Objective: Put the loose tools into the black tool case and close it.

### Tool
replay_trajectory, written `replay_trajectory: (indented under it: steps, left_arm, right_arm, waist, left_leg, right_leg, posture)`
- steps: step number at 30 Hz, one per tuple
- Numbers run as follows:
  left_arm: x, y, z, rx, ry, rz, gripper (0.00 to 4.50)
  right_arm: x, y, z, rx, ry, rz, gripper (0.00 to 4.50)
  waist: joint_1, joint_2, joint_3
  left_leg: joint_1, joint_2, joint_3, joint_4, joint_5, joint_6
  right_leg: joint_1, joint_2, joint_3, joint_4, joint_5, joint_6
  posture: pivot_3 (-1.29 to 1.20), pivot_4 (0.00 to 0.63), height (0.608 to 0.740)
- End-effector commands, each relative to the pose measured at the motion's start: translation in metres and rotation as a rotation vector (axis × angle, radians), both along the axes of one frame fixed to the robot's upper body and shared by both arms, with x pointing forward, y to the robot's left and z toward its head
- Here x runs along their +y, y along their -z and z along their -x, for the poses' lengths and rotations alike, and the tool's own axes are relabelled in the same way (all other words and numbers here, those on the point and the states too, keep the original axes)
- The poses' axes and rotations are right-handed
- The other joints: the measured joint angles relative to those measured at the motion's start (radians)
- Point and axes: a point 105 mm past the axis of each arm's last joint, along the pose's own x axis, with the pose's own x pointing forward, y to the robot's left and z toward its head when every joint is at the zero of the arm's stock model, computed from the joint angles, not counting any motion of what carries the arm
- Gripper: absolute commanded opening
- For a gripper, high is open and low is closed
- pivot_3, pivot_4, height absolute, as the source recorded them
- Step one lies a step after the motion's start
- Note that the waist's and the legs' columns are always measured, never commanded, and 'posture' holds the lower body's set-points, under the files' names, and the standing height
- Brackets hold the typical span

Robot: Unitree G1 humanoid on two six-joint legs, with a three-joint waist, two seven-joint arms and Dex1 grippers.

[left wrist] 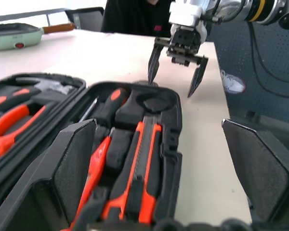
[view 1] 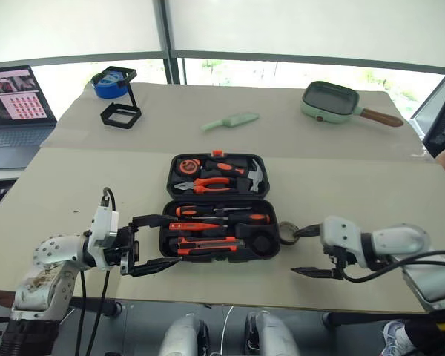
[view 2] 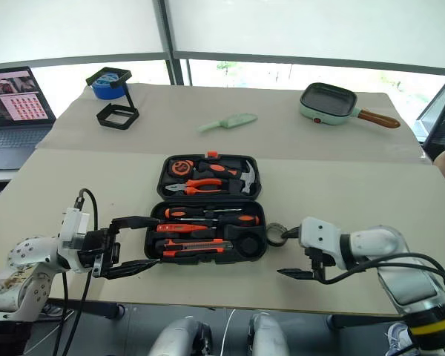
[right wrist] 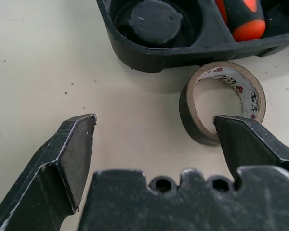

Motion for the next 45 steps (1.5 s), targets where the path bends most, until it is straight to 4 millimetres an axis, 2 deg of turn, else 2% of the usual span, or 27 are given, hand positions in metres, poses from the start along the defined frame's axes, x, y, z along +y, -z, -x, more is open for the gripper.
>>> replay_trajectory:
  steps: [1, 4, 6, 8, 11, 15, 19, 21, 23, 25, 27, 29, 32, 35, 41, 45]
  left_arm:
    - [-0.011, 0.0, 0.006, -0.016, 0.049, -0.004, 4.48]
    - [-0.013, -0.001, 0.005, -0.019, 0.054, 0.0, 4.48]
    - [-0.013, 0.001, 0.005, -0.02, 0.052, -0.005, 4.5]
    - [-0.014, 0.002, 0.005, -0.02, 0.054, -0.009, 4.5]
    - [-0.014, 0.004, 0.005, -0.02, 0.058, -0.013, 4.5]
    - [-0.014, 0.003, 0.005, -0.032, 0.063, -0.014, 4.5]
    - [-0.017, 0.001, 0.01, -0.04, 0.119, 0.004, 4.5]
    - [-0.018, 0.001, 0.012, -0.048, 0.125, 0.007, 4.5]
    - [-0.015, 0.002, 0.014, -0.055, 0.121, 0.007, 4.5]
    - [-0.012, 0.004, 0.014, -0.054, 0.111, -0.001, 4.5]
    - [-0.008, 0.006, 0.012, -0.055, 0.09, -0.005, 4.5]
    - [-0.005, 0.007, 0.01, -0.059, 0.068, -0.005, 4.5]
    - [-0.001, 0.009, 0.011, -0.059, 0.052, -0.005, 4.5]
    - [-0.001, 0.012, 0.014, -0.051, 0.046, -0.015, 4.5]
    - [-0.004, 0.01, 0.018, -0.049, 0.025, -0.018, 4.5]
    - [-0.004, 0.011, 0.021, -0.044, 0.014, -0.026, 4.5]
  right_arm:
    - [0.005, -0.001, -0.008, -0.027, -0.003, 0.015, 4.5]
    - [0.008, -0.006, -0.015, -0.046, 0.0, 0.019, 4.5]
    - [0.011, -0.005, -0.014, -0.023, -0.008, 0.018, 3.99]
    - [0.015, -0.008, -0.014, -0.017, -0.008, 0.006, 3.68]
    - [0.015, -0.011, -0.015, -0.01, -0.003, 0.01, 2.79]
    - [0.012, -0.014, -0.015, -0.002, 0.006, 0.024, 1.38]
    - [0.0, -0.022, -0.017, 0.022, 0.056, 0.037, 0.07]
    - [-0.006, -0.027, -0.014, 0.055, 0.07, 0.021, 0.02]
    - [-0.005, -0.042, -0.009, 0.085, 0.048, -0.003, 0.02]
    - [0.003, -0.058, -0.006, 0.107, 0.025, -0.055, 0.02]
    - [0.022, -0.074, -0.002, 0.146, -0.02, -0.162, 0.02]
    - [0.041, -0.081, 0.0, 0.137, -0.074, -0.21, 0.02]
    - [0.068, -0.077, 0.009, 0.184, -0.141, -0.249, 0.02]
    - [0.082, -0.056, 0.016, 0.231, -0.172, -0.215, 0.02]
    - [0.073, -0.034, 0.007, 0.219, -0.137, -0.108, 0.02]
    - [0.073, -0.03, 0.002, 0.178, -0.131, -0.087, 0.02]
  waist:
    - [-0.003, -0.001, 0.0]
    - [-0.007, -0.002, 0.0]
    - [-0.007, -0.002, 0.0]
    - [-0.007, -0.002, 0.0]
    - [-0.007, -0.002, 0.0]
    - [-0.006, -0.002, 0.0]
    - [-0.006, -0.002, 0.0]
    - [-0.005, -0.002, 0.0]
    - [-0.006, -0.002, 0.0]
    - [-0.008, -0.002, 0.0]
    - [-0.014, -0.002, 0.001]
    - [-0.015, -0.002, 0.001]
    - [-0.009, -0.002, 0.001]
    - [-0.007, -0.002, 0.001]
    - [-0.004, -0.002, 0.001]
    - [-0.006, -0.002, 0.001]
  left_leg:
    - [0.0, 0.0, 0.0, 0.0, 0.0, 0.0]
    - [0.001, 0.001, -0.001, 0.0, -0.003, 0.004]
    - [0.001, 0.001, -0.001, 0.0, -0.002, 0.004]
    - [0.001, 0.002, -0.001, 0.0, -0.002, 0.004]
    - [0.001, 0.002, -0.002, 0.0, -0.002, 0.004]
    - [0.001, 0.001, -0.001, 0.0, -0.002, 0.004]
    - [0.0, 0.001, -0.001, 0.0, -0.002, 0.003]
    - [0.0, 0.001, -0.001, 0.0, -0.001, 0.003]
    - [-0.001, 0.001, -0.001, 0.0, -0.002, 0.003]
    - [-0.001, 0.001, -0.001, 0.0, -0.002, 0.004]
    - [-0.001, 0.002, -0.001, 0.0, -0.003, 0.005]
    - [0.0, 0.002, -0.002, 0.0, -0.003, 0.004]
    - [0.0, 0.003, -0.004, 0.0, -0.002, 0.003]
    - [-0.001, 0.003, -0.004, 0.0, -0.002, 0.003]
    - [-0.006, 0.0, -0.002, 0.002, 0.0, 0.0]
    - [-0.006, 0.0, -0.001, 0.002, -0.001, 0.001]
  right_leg:
    - [0.0, 0.0, 0.0, 0.0, 0.0, 0.0]
    - [0.0, 0.0, 0.0, 0.001, 0.0, 0.0]
    - [0.0, -0.001, 0.0, 0.002, 0.0, 0.0]
    - [0.0, -0.001, 0.0, 0.002, 0.0, 0.0]
    - [0.0, 0.0, 0.0, 0.002, 0.0, 0.0]
    - [0.0, -0.001, 0.0, 0.002, 0.0, 0.0]
    - [-0.001, -0.001, 0.0, 0.001, 0.0, 0.0]
    - [-0.001, -0.001, 0.0, 0.001, 0.0, 0.0]
    - [-0.001, -0.002, 0.0, 0.001, 0.0, 0.0]
    - [-0.001, -0.002, 0.0, 0.0, 0.0, -0.001]
    - [-0.002, -0.002, 0.0, 0.001, 0.001, -0.001]
    - [-0.002, -0.002, 0.0, 0.001, 0.0, -0.001]
    - [-0.002, -0.002, -0.001, 0.001, 0.001, -0.002]
    - [-0.002, -0.002, -0.001, 0.001, 0.001, -0.002]
    - [-0.005, -0.003, -0.001, 0.0, 0.004, -0.005]
    - [-0.005, -0.003, -0.001, 0.0, 0.004, -0.004]
  posture:
    - [0.0, 0.15, 0.74]
    - [0.0, 0.15, 0.74]
    - [0.0, 0.15, 0.74]
    - [0.0, 0.15, 0.74]
    - [0.0, 0.15, 0.74]
    - [0.0, 0.15, 0.74]
    - [0.0, 0.15, 0.74]
    - [0.0, 0.15, 0.74]
    - [0.0, 0.15, 0.74]
    - [0.0, 0.15, 0.74]
    - [0.0, 0.15, 0.74]
    - [0.0, 0.15, 0.74]
    - [0.0, 0.15, 0.74]
    - [0.0, 0.15, 0.74]
    - [0.0, 0.15, 0.74]
    - [0.0, 0.15, 0.74]
